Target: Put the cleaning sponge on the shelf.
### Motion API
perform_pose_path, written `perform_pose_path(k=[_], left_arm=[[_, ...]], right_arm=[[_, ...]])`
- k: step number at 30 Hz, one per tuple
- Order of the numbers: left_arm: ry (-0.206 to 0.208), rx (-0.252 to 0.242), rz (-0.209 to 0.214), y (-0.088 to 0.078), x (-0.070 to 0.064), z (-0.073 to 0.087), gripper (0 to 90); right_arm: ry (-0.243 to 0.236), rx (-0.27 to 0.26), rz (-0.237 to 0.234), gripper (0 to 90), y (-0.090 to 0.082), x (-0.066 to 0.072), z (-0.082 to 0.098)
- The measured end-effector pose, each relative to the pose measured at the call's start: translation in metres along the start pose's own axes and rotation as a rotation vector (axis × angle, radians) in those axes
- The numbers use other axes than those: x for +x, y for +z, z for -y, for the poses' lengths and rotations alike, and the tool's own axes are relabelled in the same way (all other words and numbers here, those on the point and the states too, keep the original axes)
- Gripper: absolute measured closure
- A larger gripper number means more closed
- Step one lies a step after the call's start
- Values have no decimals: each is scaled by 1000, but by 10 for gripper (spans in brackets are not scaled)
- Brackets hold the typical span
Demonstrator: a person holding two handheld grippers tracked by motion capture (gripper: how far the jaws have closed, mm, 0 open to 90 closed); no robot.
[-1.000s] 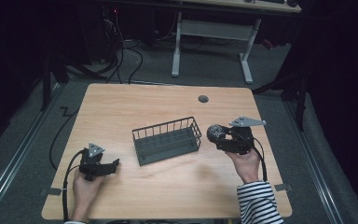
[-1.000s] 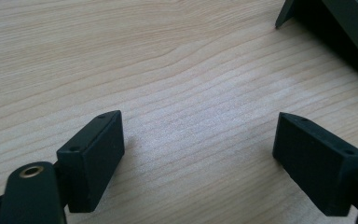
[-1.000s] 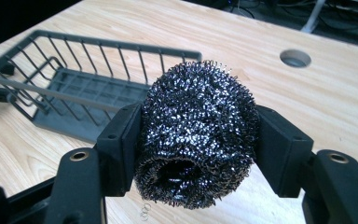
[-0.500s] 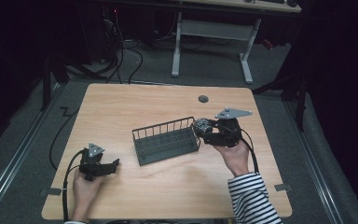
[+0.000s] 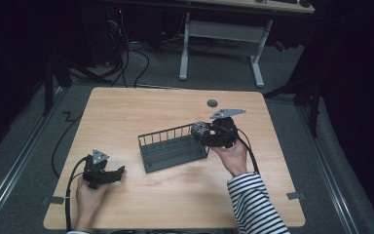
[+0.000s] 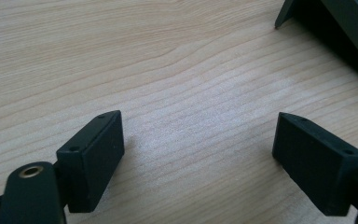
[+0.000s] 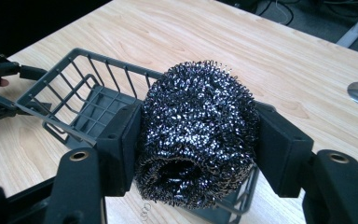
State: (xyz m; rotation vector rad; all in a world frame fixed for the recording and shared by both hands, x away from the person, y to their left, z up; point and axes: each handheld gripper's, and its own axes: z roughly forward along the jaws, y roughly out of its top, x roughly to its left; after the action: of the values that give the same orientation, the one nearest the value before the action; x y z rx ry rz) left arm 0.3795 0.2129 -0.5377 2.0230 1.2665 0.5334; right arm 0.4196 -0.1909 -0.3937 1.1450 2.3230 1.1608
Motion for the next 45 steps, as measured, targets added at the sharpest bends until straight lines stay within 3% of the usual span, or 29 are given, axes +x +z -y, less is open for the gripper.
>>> perform_pose_path(k=[22, 29, 45], left_arm=[[0, 0, 0, 0, 0, 0, 171], [0, 0, 0, 0, 0, 0, 171], [0, 0, 0, 0, 0, 0, 171]], right_arm=[[0, 88, -13, 378, 46, 6, -2], [-21, 128, -21, 375, 60, 12, 0], [-49, 157, -21, 318, 72, 17, 3]])
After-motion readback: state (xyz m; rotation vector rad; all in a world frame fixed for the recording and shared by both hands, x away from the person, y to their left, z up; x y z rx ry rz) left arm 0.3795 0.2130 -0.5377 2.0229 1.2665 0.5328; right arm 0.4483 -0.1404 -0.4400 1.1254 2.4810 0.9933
